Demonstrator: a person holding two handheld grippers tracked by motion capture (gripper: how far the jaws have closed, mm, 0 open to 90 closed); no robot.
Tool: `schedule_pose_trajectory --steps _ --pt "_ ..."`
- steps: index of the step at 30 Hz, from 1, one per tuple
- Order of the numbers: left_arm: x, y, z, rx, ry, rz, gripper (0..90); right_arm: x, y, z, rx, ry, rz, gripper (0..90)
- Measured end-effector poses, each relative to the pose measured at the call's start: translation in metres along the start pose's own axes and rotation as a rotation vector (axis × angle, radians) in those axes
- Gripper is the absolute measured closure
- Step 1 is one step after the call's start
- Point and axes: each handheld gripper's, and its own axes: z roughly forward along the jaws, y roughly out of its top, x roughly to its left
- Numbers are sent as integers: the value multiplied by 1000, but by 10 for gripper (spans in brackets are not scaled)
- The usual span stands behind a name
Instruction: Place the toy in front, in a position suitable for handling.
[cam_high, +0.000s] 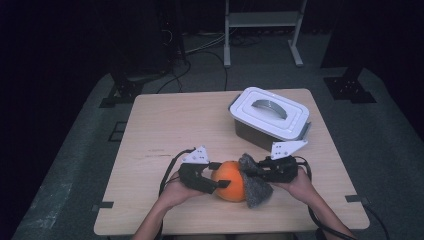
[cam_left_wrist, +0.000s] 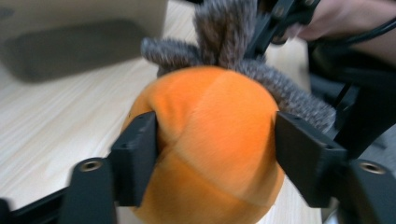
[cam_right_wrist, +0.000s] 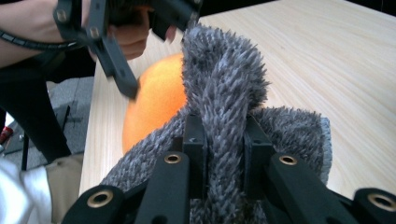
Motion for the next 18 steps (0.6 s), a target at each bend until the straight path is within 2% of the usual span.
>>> schedule_pose_trajectory --steps 1,2,4,5,7,9,10,12,14,16,18 --pt "1 0 0 -20 -11 -6 280 0 -2 -2 6 -1 1 751" --pt "3 0 1 -23 -2 -8 248 0 -4 -5 9 -9 0 751" --pt "6 -1 6 4 10 -15 143 -2 -11 -11 8 -6 13 750" --pt "8 -3 9 6 1 -28 127 -2 -13 -13 6 -3 17 749" --pt "12 -7 16 4 -45 -53 115 -3 -16 -15 4 -2 27 746" --pt "12 -7 19 6 -59 -52 117 -4 -17 -16 8 2 22 744" --pt "12 -7 19 2 -68 -56 138 -5 -17 -15 11 -3 22 743" --pt "10 -6 17 5 -49 -45 246 -7 -16 -15 9 -15 28 742" --pt "7 -3 14 19 -10 -46 377 -8 -13 -13 4 -36 40 745" --pt "3 2 9 35 25 -58 424 -8 -9 -12 -2 -49 43 747" --pt "0 7 3 38 81 -63 453 -9 -1 -12 -17 -63 45 752"
